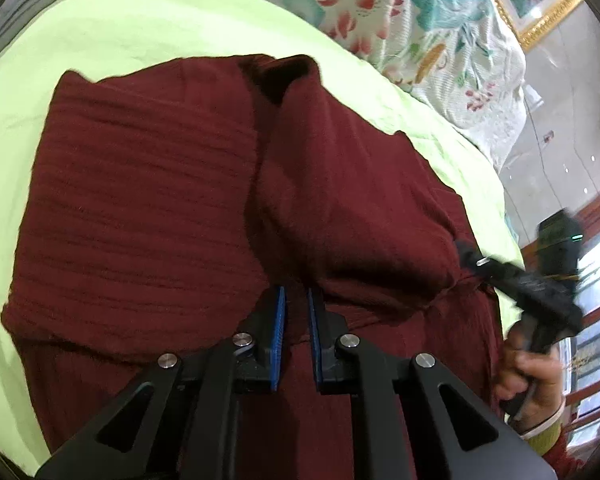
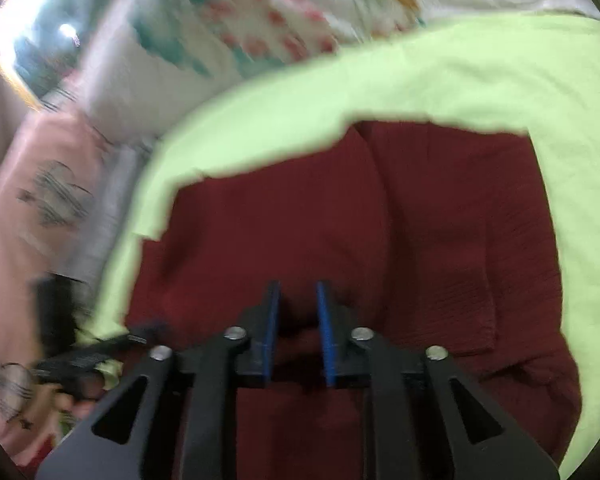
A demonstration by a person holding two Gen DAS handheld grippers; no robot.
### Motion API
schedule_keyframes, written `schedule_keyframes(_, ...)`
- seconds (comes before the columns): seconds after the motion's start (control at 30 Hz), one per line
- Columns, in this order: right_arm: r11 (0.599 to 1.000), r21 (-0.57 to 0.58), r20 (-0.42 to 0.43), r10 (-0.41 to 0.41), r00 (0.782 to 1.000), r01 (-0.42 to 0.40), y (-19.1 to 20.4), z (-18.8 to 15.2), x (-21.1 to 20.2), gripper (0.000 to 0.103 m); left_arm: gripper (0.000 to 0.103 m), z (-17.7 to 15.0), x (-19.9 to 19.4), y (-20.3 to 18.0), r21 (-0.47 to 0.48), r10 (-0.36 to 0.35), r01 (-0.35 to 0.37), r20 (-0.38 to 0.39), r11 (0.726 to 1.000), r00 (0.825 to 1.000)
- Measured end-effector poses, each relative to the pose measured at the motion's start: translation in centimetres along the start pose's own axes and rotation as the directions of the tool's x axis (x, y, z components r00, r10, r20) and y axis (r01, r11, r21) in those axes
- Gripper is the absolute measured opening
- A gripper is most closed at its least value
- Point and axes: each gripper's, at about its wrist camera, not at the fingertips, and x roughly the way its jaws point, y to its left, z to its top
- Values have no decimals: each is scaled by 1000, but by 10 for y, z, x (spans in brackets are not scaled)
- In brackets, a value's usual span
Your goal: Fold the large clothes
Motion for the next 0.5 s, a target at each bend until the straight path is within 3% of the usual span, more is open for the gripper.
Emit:
schedule_keyframes(0.07, 996, 64, 17, 64, 998, -65, -15, -6, -3, 23, 11, -2, -6, 2, -5, 3, -3, 5, 1000, 1000)
schedule_keyframes(0.13, 994, 70, 51, 76, 996, -79, -16, -10, -17, 23, 12, -5, -13, -1, -2, 13, -13, 18, 1000, 1000)
schedule_keyframes(0.27, 995, 56, 102, 82, 991, -88, -14, -26, -48, 43, 18, -20, -33, -2, -20, 19, -18, 55, 1000, 998)
schedule_keyframes(0.33, 994, 54, 119, 85, 989, -92, -15, -35, -63, 43, 24, -32, -46, -5, -27, 33, -31, 85, 999, 996)
schedule_keyframes(0.4, 994, 59, 125, 87, 988, -95, -20, -47, -74, 43, 39, -49, -63, -5, -42, 57, -53, 113, 998, 992)
schedule_keyframes(0.5, 992, 75, 124, 90, 988, -100, -23, -66, -85, 43, 46, -72, -84, -3, -50, 104, -98, 146, 994, 984)
